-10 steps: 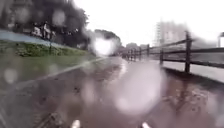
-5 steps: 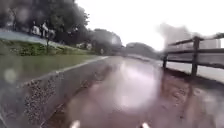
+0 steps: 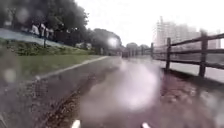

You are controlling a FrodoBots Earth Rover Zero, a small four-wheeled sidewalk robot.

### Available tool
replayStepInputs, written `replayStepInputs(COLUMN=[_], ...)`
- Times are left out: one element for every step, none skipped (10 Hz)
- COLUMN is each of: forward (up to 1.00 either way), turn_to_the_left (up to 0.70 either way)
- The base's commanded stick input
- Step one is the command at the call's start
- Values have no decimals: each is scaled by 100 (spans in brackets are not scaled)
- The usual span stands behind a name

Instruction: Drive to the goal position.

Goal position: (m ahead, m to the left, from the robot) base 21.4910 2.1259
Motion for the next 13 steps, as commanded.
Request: replayStepInputs(forward=[70, 70, 70, 70, 70, 70, 70, 70, 70, 70, 70, 70, 70], turn_to_the_left=[0, 0, 0, 0, 0, 0, 0, 0, 0, 0, 0, 0, 0])
